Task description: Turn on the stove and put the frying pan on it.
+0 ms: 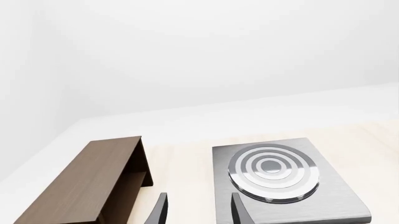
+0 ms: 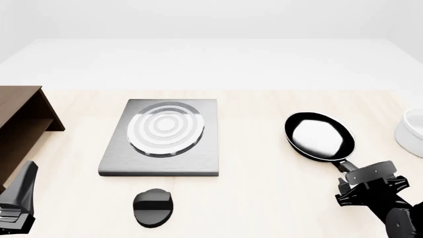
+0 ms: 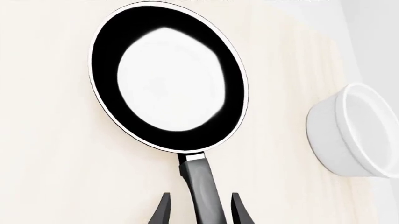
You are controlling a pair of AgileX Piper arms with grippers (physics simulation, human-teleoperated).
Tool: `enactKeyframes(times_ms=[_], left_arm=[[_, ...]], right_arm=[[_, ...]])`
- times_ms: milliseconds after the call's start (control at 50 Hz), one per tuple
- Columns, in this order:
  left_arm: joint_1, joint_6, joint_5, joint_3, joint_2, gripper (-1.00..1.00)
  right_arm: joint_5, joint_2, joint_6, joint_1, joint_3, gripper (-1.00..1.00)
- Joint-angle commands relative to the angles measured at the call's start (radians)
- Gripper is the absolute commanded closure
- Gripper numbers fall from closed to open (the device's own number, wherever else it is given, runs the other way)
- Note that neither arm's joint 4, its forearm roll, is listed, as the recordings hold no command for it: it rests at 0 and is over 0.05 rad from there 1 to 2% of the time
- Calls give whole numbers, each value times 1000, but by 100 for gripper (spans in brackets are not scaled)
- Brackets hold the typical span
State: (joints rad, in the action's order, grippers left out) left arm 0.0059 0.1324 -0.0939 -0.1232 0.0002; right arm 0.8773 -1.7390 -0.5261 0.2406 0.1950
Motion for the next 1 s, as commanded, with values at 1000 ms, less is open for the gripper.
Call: enactKeyframes(times_ms=[1000], left_arm=[[6,-10,0,3,0,-100]], right_arm=[[-728,543,-141,-400,332,100]])
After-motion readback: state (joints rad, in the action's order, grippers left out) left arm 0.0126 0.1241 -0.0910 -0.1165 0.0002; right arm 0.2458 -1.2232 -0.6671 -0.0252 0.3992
